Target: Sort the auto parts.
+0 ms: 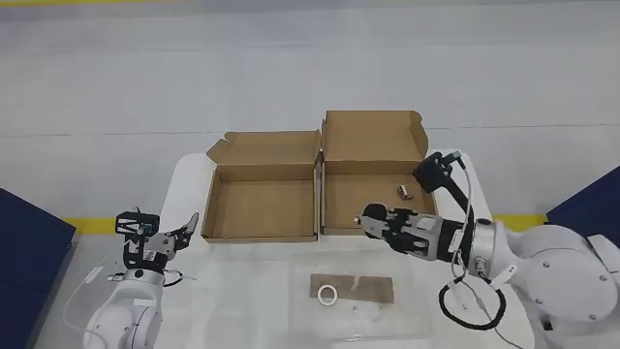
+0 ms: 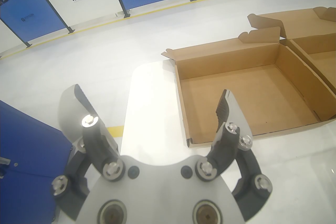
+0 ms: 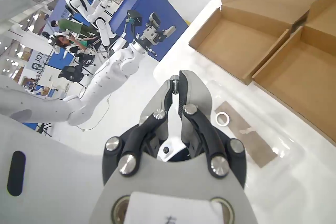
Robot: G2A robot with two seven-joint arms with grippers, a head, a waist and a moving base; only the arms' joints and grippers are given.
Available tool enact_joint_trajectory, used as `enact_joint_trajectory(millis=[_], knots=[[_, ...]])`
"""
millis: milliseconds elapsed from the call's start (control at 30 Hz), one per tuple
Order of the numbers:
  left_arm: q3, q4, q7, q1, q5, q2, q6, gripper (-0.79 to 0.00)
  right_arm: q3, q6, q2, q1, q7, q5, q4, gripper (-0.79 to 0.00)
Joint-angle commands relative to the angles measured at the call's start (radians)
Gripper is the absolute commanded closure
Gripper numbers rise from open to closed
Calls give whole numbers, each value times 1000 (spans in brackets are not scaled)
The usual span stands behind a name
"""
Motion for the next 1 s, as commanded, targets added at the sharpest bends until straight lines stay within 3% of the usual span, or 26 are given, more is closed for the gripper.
enact_joint_trajectory(millis=[0,67,233,367,500,633,733,967], knots=[[0,0,0,0,0,0,0,-785,0,0,0,0,0,-1,0,0],[0,0,0,0,0,0,0,-785,1,1,0,0,-1,-12,0,0],[0,0,0,0,0,0,0,-785,-86,38,13,76,122,-346,0,0],[0,0,0,0,0,0,0,-785,-225,85,5,225,204,-488,51,0],[0,0,0,0,0,0,0,-785,-410,103,-22,445,297,-635,199,0],[0,0,0,0,0,0,0,-785,-620,136,-78,662,367,-727,398,0],[0,0,0,0,0,0,0,-785,-775,154,-144,809,373,-728,588,0],[0,0,0,0,0,0,0,-785,-975,177,-275,968,334,-670,913,0]])
